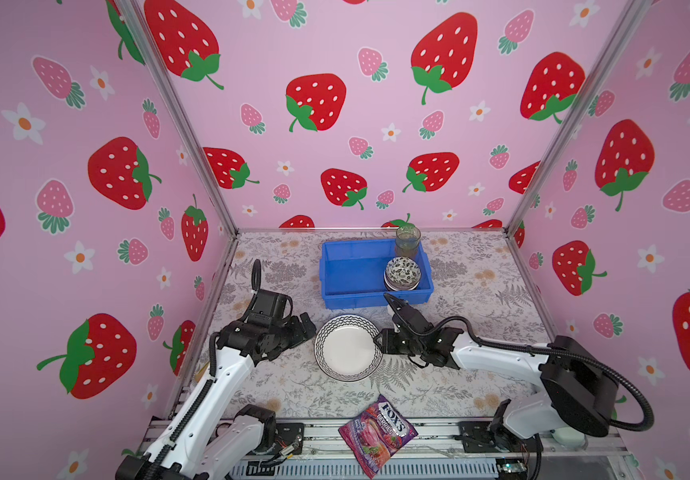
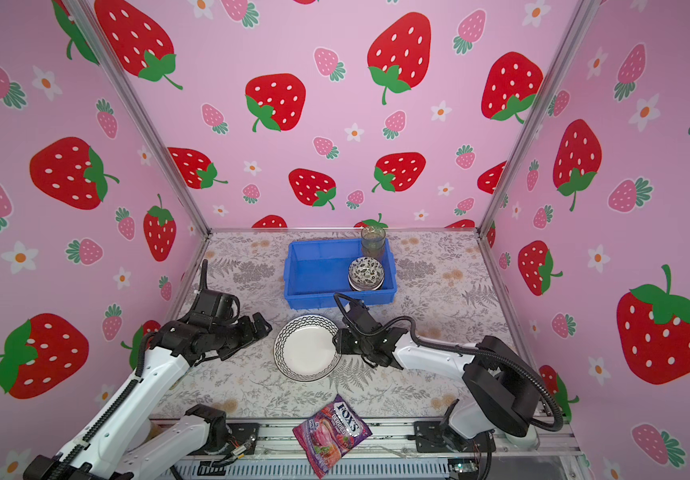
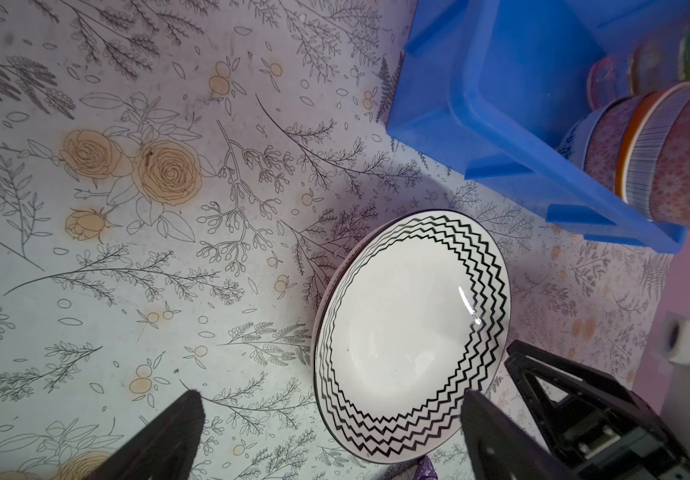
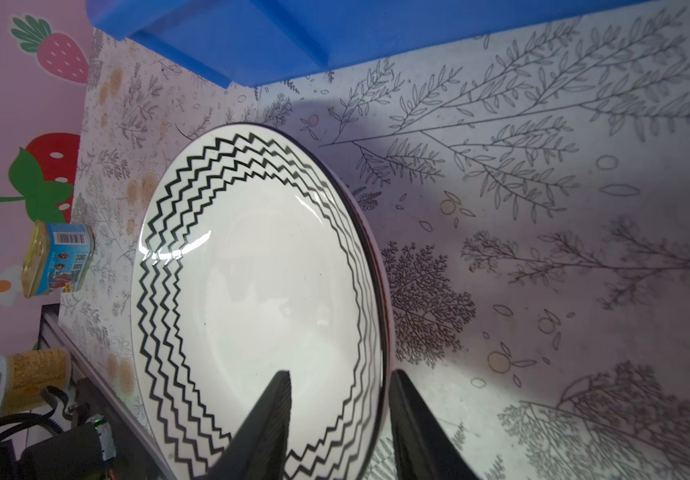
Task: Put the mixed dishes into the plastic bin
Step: 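Lower the right gripper onto the rim of the white zigzag plate stack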
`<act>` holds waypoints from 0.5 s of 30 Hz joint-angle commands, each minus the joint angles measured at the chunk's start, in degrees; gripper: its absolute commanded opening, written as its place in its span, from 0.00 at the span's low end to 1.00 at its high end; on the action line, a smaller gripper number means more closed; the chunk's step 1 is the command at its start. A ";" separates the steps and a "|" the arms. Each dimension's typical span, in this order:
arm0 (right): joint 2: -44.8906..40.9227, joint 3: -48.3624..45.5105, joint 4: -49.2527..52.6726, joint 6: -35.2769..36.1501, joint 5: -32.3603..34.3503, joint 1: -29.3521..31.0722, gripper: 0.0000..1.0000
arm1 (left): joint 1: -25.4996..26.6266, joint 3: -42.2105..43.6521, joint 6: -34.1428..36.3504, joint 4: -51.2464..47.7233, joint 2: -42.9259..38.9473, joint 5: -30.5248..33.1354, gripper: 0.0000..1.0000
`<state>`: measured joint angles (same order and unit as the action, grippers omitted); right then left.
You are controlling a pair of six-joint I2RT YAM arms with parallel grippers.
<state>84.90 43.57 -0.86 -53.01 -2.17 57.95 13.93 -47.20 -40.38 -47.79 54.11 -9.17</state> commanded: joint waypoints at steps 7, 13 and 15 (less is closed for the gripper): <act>2.64 2.93 2.07 1.20 1.49 0.28 0.37 | -0.57 1.58 -0.94 0.40 -0.93 -1.38 0.99; 1.80 4.22 3.83 2.39 2.83 0.31 0.40 | -0.66 1.58 -0.99 0.50 -0.50 -1.20 0.99; 1.46 4.33 3.93 2.47 3.27 0.23 0.40 | -0.72 1.48 -1.10 0.59 -0.18 -1.29 0.99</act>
<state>87.05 46.59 1.32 -50.96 -0.82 57.98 13.61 -45.78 -40.62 -47.35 53.76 -10.13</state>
